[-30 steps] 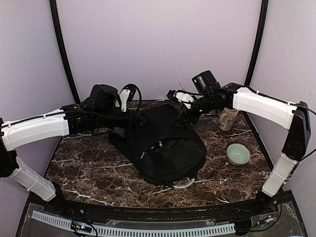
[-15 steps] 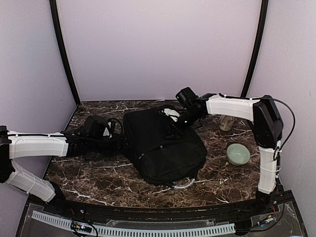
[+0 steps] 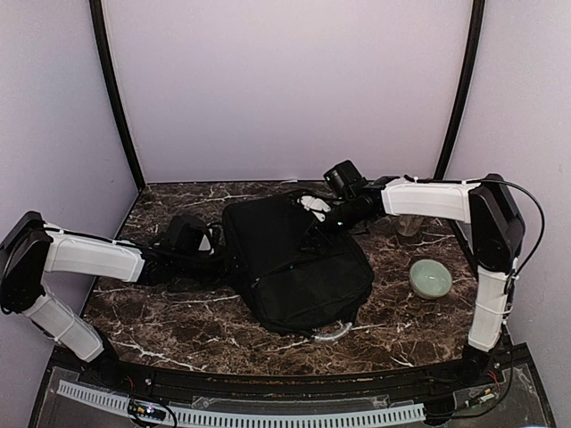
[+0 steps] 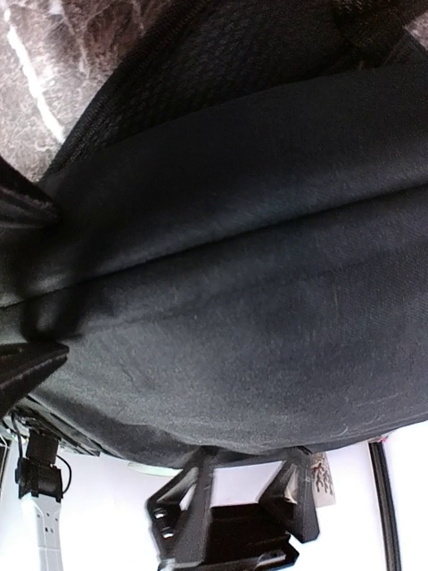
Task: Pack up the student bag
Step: Hold the upper front pocket of the student bag.
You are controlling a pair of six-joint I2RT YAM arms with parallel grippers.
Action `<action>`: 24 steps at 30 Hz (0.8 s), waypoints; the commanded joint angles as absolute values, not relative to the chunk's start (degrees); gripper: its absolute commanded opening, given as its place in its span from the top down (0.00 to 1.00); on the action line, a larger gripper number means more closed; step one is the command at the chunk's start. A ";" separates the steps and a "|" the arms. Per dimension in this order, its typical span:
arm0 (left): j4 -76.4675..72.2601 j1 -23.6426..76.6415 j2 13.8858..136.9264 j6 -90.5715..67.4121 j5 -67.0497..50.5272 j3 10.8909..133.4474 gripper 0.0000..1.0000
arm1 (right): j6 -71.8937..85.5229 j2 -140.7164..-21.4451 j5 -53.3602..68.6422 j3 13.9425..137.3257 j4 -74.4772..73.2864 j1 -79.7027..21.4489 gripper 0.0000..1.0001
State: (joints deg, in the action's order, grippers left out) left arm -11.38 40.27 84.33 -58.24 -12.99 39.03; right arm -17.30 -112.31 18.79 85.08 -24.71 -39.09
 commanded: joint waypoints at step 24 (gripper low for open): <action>-23.31 39.91 83.13 -54.84 -18.34 37.00 1.00 | -36.83 -108.21 20.77 89.29 -31.21 -54.54 0.35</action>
State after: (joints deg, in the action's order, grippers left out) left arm -18.81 39.83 86.11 -56.53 -14.74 37.50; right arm -31.16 -108.44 25.36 89.10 -35.18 -54.41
